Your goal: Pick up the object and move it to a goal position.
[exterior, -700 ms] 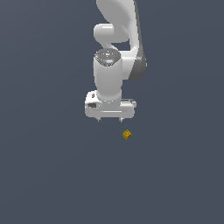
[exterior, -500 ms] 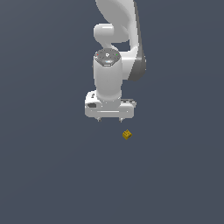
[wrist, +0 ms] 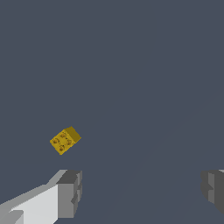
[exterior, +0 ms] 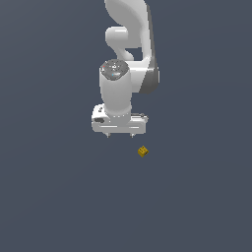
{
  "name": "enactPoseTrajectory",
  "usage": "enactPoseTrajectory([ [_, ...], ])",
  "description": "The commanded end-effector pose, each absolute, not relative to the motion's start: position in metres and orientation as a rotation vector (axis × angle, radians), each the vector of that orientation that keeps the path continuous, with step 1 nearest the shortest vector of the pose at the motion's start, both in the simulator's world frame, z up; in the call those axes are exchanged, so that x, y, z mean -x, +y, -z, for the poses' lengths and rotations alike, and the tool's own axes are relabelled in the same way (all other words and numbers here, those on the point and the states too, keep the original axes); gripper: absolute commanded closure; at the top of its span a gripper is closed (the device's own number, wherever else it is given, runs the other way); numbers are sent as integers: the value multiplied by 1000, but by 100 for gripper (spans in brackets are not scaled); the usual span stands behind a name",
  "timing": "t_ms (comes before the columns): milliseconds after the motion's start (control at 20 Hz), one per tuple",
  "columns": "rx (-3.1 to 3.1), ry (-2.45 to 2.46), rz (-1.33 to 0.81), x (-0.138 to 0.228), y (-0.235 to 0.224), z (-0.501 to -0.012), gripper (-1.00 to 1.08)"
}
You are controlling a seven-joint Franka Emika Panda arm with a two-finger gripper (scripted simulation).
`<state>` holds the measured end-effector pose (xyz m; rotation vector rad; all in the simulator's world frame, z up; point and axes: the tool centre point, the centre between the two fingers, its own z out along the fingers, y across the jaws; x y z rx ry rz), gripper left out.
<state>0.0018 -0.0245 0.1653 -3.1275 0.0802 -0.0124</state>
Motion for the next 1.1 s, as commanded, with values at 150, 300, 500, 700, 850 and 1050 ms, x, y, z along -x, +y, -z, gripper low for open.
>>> enactPoseTrajectory([
  [150,3127,75,13,-2,-24,-166,-92],
  [300,3127,89,13,-2,-23,-165,-92],
  [500,3125,132,12,-2,-20,-162,-92],
  [700,3121,198,10,-3,-14,-157,-92],
  [850,3116,264,9,-3,-8,-153,-92],
  [1050,3104,375,6,-4,1,-146,-92],
])
